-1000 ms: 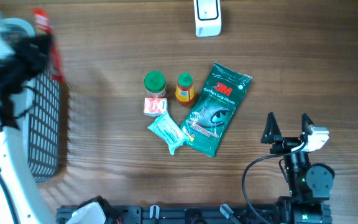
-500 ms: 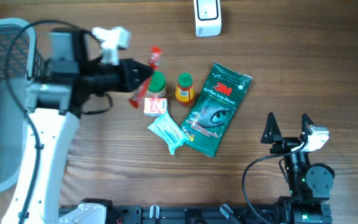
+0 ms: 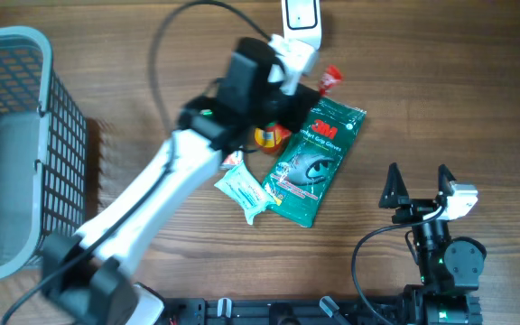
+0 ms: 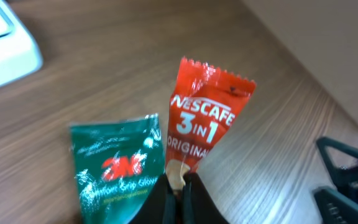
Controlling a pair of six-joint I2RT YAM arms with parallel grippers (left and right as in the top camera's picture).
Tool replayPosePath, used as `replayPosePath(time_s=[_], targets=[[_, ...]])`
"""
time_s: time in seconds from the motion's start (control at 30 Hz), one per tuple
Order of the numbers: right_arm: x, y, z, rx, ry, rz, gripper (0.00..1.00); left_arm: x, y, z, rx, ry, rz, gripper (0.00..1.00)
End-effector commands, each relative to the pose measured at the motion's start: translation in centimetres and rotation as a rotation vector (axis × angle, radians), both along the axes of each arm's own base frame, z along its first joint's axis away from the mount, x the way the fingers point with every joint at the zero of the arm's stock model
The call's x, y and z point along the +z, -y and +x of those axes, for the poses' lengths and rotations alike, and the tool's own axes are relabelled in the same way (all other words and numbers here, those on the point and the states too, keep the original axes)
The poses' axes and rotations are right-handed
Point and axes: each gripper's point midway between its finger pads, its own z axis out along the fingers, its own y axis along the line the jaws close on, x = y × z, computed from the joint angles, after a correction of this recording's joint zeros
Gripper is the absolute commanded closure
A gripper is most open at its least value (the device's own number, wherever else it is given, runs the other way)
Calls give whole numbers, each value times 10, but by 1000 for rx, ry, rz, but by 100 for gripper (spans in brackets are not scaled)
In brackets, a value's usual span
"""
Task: Scan the item barcode
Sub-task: 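Carry the Nescafe stick over and drop it right of the 3M pack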
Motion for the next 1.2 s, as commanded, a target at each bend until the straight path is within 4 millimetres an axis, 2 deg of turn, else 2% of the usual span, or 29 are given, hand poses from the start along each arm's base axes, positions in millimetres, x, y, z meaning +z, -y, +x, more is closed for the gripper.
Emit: replayPosePath(time_s=[0.0,0.2,0.33,0.53,0.63,0.7,0.8,0.9,0.97,1.1,1.17], targets=[[0,2,0,-10,2,-1,0,-51,36,1,-3,-77,20,96],[0,2,0,-10,1,-1,0,-107,67,-15,-26,-188,51,96],[0,2,0,-10,1,-1,0,-134,80,-28,-59,-225,90,95],[0,2,0,-10,1,-1,0,-160,97,-37,-92,-230,100,95],[0,2,0,-10,1,-1,0,-170,103,-39,-102,-230,102,75],[0,2,0,-10,1,-1,0,-175,104,-41,-106,-237,109,75],[0,2,0,-10,1,-1,0,-178,106,-46,-115,-242,116,76],[0,2,0,-10,2,-1,0,-177,107,-44,-111,-235,116,68],[0,2,0,-10,2,-1,0,-168,106,-39,-103,-221,102,63],[0,2,0,-10,2,-1,0,-128,100,-17,-71,-163,42,61],[0,2,0,-10,2,-1,0,-105,93,-6,-52,-128,11,67]])
